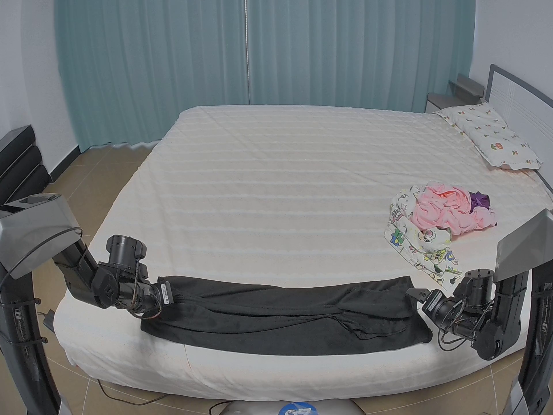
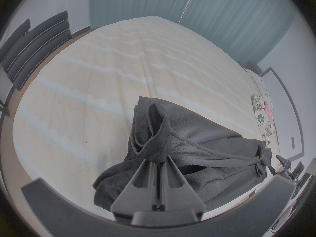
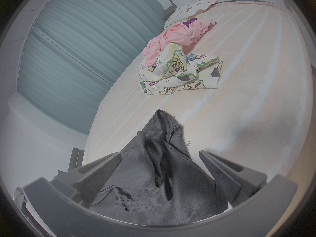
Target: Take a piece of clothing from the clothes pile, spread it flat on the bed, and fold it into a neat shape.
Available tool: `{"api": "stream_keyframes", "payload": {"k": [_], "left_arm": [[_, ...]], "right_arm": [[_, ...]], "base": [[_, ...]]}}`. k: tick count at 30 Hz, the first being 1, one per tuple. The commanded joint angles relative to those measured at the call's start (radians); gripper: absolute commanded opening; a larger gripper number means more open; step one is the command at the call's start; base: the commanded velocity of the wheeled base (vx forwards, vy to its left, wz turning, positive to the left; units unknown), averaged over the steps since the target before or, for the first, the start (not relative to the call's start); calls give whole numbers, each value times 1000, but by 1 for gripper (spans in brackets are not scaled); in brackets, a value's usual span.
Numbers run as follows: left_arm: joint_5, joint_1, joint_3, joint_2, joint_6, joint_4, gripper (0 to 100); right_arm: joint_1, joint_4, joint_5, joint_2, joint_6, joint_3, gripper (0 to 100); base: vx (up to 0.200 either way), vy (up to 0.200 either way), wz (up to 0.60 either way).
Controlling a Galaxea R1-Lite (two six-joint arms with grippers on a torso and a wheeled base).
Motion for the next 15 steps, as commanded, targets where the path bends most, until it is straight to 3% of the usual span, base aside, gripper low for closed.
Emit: {"api": "stream_keyframes", "payload": {"k": [1, 5, 15], "left_arm": [[1, -11, 1, -22, -7, 1, 0], [4, -42, -8, -31, -60, 1, 0], [12, -71, -1, -62, -80, 1, 0]], "right_arm": [[0, -16, 1, 3, -1, -4, 100], [0, -16, 1, 4, -1, -6, 100], [2, -16, 1, 4, -1, -8, 100]], "base": [[0, 0, 0], [0, 0, 0], [0, -200, 0]]}}
